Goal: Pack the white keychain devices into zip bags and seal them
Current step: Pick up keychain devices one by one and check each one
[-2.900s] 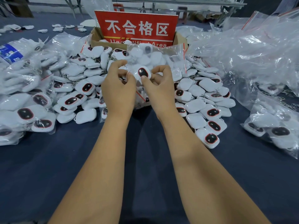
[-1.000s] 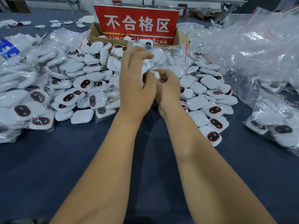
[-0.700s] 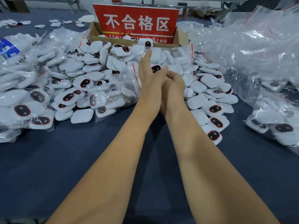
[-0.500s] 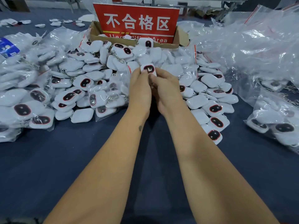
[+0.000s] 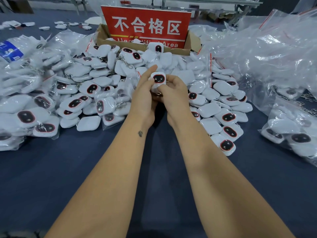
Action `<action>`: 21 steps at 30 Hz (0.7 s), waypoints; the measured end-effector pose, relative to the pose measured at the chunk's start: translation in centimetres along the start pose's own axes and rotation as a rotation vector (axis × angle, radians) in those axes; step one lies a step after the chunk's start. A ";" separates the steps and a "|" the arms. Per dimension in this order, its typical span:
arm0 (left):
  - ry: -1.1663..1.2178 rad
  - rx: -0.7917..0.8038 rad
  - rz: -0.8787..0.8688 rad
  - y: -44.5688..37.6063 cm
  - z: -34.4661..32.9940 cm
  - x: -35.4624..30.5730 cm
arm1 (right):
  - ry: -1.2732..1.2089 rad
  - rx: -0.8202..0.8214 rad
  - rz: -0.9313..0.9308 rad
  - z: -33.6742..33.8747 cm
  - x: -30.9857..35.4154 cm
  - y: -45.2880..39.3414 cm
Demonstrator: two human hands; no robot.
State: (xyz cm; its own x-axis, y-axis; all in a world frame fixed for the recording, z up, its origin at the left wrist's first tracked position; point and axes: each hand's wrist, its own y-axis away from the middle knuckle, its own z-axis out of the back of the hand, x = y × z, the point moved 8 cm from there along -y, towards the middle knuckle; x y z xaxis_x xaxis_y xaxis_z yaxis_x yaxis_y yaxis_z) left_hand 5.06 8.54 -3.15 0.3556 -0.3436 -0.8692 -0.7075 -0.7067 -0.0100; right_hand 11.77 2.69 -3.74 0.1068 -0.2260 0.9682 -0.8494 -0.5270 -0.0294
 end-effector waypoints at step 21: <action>-0.039 -0.024 0.035 -0.8 0.3 0.9 | -0.037 -0.050 0.004 0.2 0.3 0.3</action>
State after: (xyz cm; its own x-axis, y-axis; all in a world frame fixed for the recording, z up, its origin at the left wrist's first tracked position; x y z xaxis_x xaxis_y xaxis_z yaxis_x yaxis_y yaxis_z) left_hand 5.81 8.98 -4.06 0.3068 -0.3446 -0.8872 -0.7043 -0.7092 0.0319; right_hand 11.65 2.26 -3.53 0.1217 -0.2584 0.9583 -0.8743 -0.4850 -0.0197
